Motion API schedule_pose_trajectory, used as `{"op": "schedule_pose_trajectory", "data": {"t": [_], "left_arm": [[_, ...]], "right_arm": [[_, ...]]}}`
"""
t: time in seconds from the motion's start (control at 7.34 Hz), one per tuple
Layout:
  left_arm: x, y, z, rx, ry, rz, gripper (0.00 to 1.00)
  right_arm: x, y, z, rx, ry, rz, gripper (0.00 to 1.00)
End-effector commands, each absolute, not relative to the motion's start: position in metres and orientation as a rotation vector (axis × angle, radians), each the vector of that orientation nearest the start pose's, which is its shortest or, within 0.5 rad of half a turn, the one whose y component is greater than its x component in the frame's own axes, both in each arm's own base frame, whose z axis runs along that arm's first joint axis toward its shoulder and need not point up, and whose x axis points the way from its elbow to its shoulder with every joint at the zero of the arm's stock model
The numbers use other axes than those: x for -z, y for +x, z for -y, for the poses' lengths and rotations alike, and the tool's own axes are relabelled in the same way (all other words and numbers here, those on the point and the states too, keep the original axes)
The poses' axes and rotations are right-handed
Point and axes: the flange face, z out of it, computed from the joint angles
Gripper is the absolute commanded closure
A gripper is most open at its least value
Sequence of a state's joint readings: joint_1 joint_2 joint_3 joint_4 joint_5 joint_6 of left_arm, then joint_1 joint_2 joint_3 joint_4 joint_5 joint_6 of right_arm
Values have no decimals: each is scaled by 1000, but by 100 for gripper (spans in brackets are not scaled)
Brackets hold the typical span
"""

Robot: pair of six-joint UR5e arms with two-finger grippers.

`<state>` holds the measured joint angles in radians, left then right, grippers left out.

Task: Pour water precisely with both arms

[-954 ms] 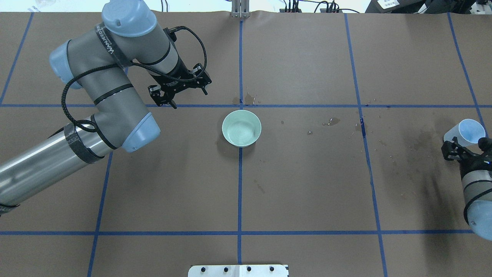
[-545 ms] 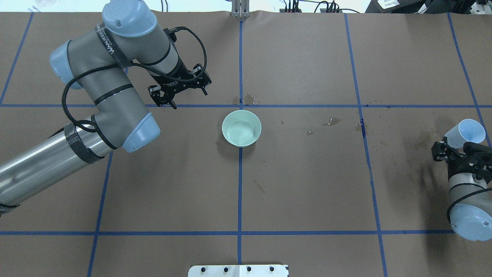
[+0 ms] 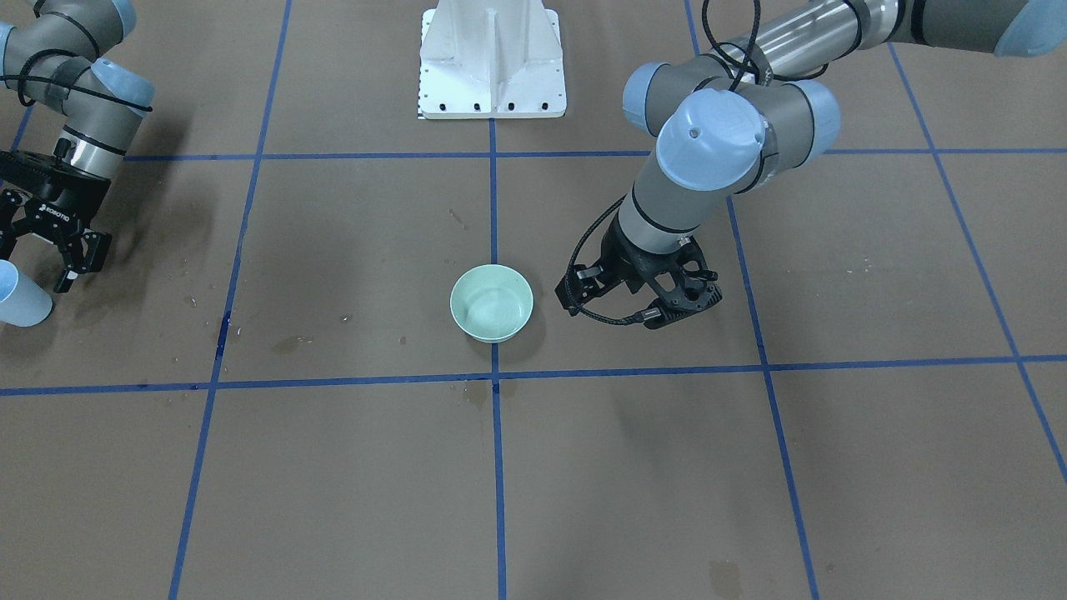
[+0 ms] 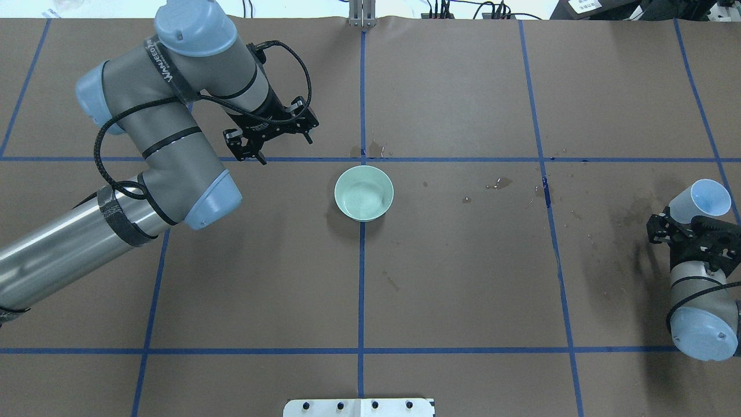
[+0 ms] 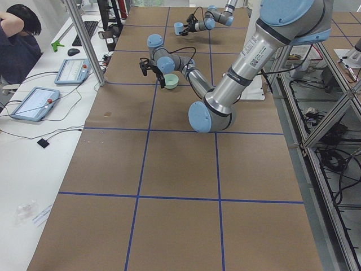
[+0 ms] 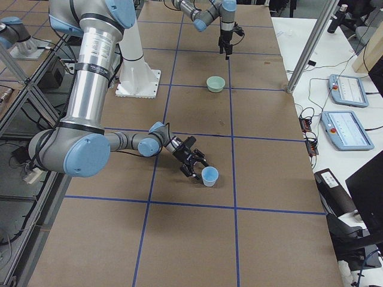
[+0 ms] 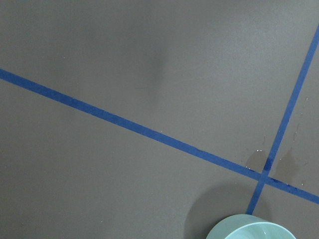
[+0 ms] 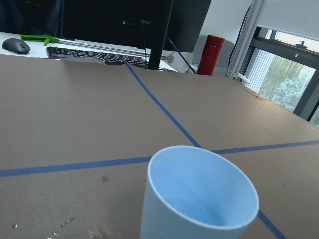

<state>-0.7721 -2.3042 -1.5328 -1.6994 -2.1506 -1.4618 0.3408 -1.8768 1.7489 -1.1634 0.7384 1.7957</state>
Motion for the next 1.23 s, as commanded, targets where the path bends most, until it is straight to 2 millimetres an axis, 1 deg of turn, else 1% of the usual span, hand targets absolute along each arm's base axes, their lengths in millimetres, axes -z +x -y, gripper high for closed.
{"op": "schedule_pose_trajectory", "data": {"t": [0.0, 0.14, 0.41, 0.54, 0.68, 0.95, 1.09], "left_arm": [[-210, 457, 554, 371, -154, -960, 0], [-210, 457, 554, 371, -154, -960, 0], [-210, 457, 554, 371, -154, -960, 0], [-210, 457, 554, 371, -154, -960, 0], [-210, 457, 554, 371, -154, -960, 0], [-211, 458, 554, 370, -155, -960, 0], [-211, 459, 554, 369, -156, -959, 0]], "right_arm": [[-660, -285, 321, -644, 857, 211, 1], [-662, -289, 323, -644, 857, 211, 1], [-666, -289, 323, -641, 857, 202, 1], [-672, -288, 323, -637, 855, 192, 1], [-674, -287, 325, -642, 856, 188, 1], [-681, -280, 334, -660, 856, 164, 1], [-681, -277, 337, -665, 857, 158, 1]]}}
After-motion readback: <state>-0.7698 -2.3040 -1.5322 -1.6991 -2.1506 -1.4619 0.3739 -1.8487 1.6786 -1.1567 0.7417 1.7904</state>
